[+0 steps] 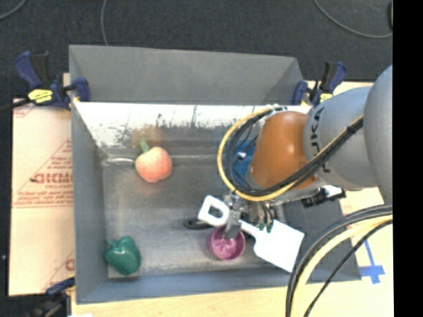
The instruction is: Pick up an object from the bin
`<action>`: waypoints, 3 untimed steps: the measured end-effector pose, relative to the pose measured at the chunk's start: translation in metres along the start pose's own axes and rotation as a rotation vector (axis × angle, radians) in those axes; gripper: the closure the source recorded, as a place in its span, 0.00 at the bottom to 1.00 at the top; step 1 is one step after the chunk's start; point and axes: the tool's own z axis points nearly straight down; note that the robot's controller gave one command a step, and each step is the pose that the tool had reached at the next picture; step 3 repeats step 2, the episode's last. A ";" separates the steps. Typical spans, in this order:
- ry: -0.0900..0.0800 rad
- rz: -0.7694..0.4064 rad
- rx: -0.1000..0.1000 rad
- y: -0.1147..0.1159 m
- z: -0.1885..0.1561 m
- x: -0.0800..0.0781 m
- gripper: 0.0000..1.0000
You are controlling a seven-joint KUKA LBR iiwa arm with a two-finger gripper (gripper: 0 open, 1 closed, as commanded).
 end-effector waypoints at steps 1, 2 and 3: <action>-0.005 -0.001 -0.001 0.000 -0.027 -0.001 1.00; -0.006 -0.001 -0.001 0.000 -0.042 -0.001 1.00; -0.006 -0.001 -0.001 0.000 -0.042 -0.001 1.00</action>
Offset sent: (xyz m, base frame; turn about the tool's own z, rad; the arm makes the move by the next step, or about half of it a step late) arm 0.0008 -0.0002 0.0167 -0.0008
